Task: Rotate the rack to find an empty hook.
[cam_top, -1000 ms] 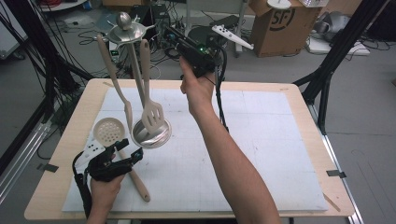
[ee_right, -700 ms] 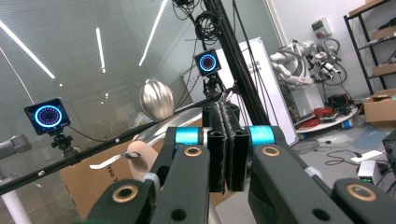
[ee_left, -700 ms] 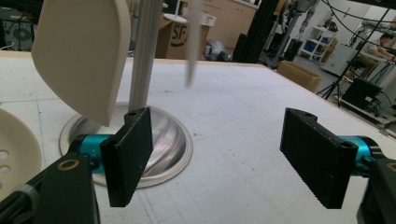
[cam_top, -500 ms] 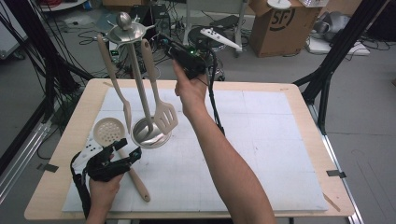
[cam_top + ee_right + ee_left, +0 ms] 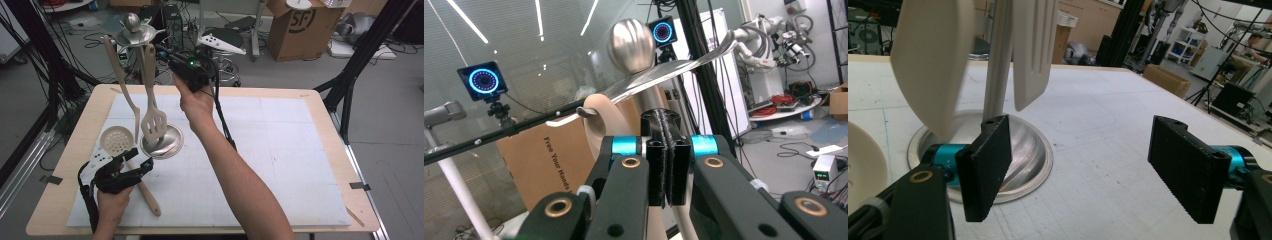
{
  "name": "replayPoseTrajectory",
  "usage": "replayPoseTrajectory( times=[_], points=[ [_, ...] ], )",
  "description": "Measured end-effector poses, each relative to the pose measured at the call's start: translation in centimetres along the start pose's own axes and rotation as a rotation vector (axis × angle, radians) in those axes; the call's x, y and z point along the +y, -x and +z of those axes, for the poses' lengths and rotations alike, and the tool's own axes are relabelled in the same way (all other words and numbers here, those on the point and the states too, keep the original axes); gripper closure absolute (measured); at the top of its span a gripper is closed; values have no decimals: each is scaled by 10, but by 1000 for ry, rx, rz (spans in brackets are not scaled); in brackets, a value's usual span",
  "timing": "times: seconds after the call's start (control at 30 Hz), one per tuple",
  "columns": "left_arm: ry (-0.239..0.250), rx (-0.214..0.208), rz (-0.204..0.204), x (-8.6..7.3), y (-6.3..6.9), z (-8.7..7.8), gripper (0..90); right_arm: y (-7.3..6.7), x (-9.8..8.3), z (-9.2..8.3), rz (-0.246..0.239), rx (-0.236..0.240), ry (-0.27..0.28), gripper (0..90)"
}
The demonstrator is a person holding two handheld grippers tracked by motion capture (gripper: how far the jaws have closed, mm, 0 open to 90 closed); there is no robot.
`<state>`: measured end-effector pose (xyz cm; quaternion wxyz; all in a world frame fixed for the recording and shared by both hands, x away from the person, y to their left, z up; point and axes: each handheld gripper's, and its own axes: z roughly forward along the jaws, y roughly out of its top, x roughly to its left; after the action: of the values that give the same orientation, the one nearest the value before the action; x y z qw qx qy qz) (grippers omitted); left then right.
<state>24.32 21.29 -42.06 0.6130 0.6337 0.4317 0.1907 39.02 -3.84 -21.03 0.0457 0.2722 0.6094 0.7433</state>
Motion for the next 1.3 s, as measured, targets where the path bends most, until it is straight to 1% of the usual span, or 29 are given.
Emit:
replayPoseTrajectory(
  times=[0.07, 0.1, 0.17, 0.27, 0.33, 0.43, 0.53, 0.57, 0.63, 0.67, 0.77, 0.9, 0.97, 1.07, 1.1, 1.17, 1.3],
  points=[
    [-3, 5, 4, 0, -1, -1, 262, -2, -1, 1, -4, 6, 1, 899],
    [4, 6, -2, 0, -1, -2, 261, -4, -2, 1, 1, 14, 0, 899],
    [8, 8, -4, 1, -2, -3, 262, -8, -4, 3, -6, 22, -4, 899],
    [8, 8, -8, 1, -2, -2, 261, -14, -6, 5, -13, 36, -11, 899],
    [4, 5, -3, 0, -1, -2, 261, -18, -7, 7, -16, 43, -17, 899],
    [0, 8, -4, 0, -1, -1, 254, -19, -8, 8, -27, 44, -21, 899],
    [5, 8, -8, 0, -2, -2, 259, -19, -9, 9, -19, 42, -17, 899],
    [6, 11, -10, 0, -2, -2, 259, -19, -9, 10, -11, 45, -16, 899],
    [9, 16, -11, 0, -3, -3, 259, -19, -10, 11, -10, 47, -15, 899],
    [9, 24, -8, 1, -3, -4, 259, -19, -11, 11, -11, 47, -16, 900],
    [42, 48, -5, 2, -4, -8, 260, -21, -12, 12, -12, 55, -17, 900],
    [62, 70, -25, 2, -8, -12, 261, -23, -13, 14, -15, 56, -19, 900],
    [74, 91, -17, 3, -8, -15, 261, -23, -13, 14, -17, 58, -23, 900],
    [113, 121, 7, 4, -5, -20, 263, -22, -13, 14, -29, 54, -32, 899],
    [121, 124, 17, 4, -4, -21, 266, -22, -13, 14, -30, 52, -34, 899],
    [126, 123, 22, 4, -4, -22, 272, -21, -14, 15, -25, 47, -32, 900],
    [114, 112, 13, 3, -4, -21, 275, -18, -15, 15, -18, 39, -32, 899]
  ],
)
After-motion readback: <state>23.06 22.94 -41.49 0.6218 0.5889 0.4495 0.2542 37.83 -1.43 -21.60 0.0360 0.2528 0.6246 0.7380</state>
